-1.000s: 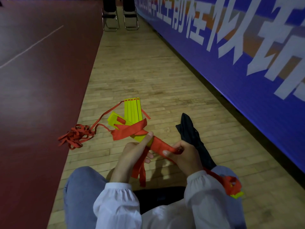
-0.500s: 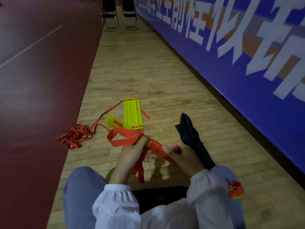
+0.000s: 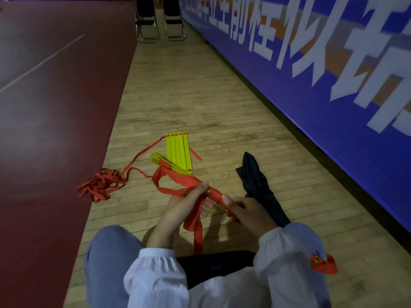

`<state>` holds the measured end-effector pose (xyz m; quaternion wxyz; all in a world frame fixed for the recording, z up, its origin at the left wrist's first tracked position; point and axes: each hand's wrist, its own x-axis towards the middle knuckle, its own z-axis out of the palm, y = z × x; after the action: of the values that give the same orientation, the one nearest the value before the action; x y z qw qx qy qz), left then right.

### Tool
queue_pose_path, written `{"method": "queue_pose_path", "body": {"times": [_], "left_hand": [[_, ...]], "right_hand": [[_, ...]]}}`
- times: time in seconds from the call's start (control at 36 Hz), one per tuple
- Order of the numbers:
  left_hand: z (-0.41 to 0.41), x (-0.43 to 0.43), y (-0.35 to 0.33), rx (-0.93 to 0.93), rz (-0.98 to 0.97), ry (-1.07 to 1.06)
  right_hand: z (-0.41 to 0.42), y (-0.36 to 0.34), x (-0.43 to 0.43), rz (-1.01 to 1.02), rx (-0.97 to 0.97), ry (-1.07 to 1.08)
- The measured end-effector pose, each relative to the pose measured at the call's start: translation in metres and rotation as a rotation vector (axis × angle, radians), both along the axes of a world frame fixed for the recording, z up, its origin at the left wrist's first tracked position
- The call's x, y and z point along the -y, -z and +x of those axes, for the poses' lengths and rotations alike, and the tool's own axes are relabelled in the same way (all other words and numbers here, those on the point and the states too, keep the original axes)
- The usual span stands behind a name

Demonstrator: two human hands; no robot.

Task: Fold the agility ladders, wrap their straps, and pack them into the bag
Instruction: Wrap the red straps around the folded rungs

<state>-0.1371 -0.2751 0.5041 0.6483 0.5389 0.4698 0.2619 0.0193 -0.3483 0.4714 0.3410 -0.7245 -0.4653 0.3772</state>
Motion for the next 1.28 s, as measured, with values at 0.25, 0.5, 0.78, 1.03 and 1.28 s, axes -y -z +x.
{"method": "queue_pose_path", "body": {"times": [0.25, 0.5, 0.78, 1.03, 1.28], "left_hand": [[-0.005, -0.003, -0.003, -0.033, -0.031, -0.018], [-0.002, -0.006, -0.002, -0.043, 0.006, -0.061], [0.002, -0.005, 0.002, -0.018, 0.078, -0.084], [-0.003, -0.004, 0.002, -0.009, 0.149, -0.018], [-0.003, -0.006, 0.001, 0.017, -0.011, 0.018]], "right_hand": [[0.001, 0.007, -0.004, 0.044, 0.025, 0.115], [-0.003, 0.008, -0.006, 0.019, 0.061, 0.136], [-0.001, 0.010, -0.007, 0.040, 0.049, 0.140], [0.004, 0.010, -0.006, 0.061, -0.011, 0.103], [0.006, 0.013, -0.006, 0.122, -0.041, 0.183]]}}
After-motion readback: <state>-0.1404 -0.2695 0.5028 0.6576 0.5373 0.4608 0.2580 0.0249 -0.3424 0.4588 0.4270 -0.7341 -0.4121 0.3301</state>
